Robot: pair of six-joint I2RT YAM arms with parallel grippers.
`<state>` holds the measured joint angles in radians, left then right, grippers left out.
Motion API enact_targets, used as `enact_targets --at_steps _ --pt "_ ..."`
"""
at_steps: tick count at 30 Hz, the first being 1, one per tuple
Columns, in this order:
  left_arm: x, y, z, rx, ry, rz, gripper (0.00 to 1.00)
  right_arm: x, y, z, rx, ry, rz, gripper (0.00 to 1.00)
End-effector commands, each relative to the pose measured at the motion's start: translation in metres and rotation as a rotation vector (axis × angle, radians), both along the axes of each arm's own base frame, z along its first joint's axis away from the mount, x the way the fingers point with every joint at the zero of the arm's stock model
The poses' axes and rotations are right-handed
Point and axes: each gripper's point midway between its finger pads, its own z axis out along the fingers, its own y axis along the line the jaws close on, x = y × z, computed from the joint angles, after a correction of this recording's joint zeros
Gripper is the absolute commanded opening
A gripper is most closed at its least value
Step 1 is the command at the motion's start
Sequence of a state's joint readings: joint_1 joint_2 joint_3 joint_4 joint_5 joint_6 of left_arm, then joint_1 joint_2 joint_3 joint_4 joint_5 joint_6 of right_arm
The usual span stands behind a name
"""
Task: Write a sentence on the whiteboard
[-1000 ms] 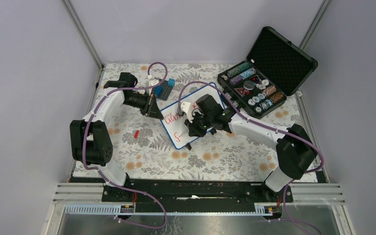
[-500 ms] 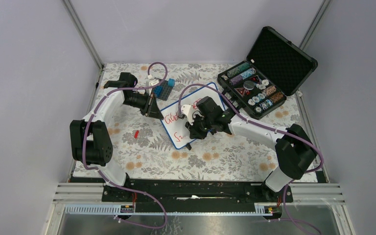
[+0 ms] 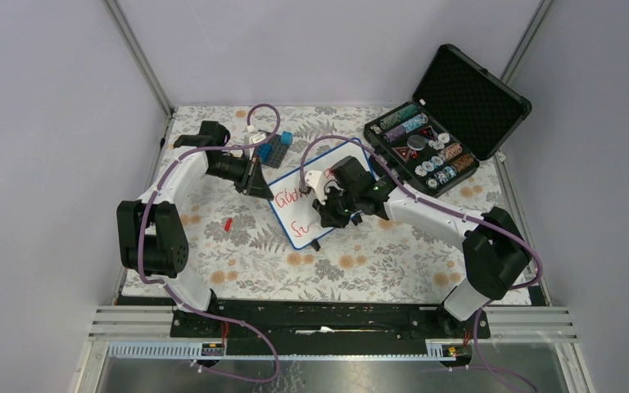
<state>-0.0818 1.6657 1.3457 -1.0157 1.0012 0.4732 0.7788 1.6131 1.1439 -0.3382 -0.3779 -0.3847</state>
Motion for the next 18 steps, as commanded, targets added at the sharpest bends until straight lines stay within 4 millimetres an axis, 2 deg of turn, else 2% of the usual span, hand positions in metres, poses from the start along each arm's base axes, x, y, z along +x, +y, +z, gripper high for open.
enact_targets --at_steps 1,10,18 --pt "0.001 -0.002 -0.001 0.010 -0.021 -0.012 0.00 0.027 0.006 0.035 0.048 -0.115 -0.035 0.00" --pt "0.001 -0.001 -0.002 0.011 -0.019 -0.012 0.00 0.035 0.010 0.042 0.060 -0.131 -0.050 0.00" --pt "0.001 -0.002 -0.002 0.012 -0.022 -0.013 0.00 0.020 0.002 0.019 0.027 -0.076 -0.029 0.00"
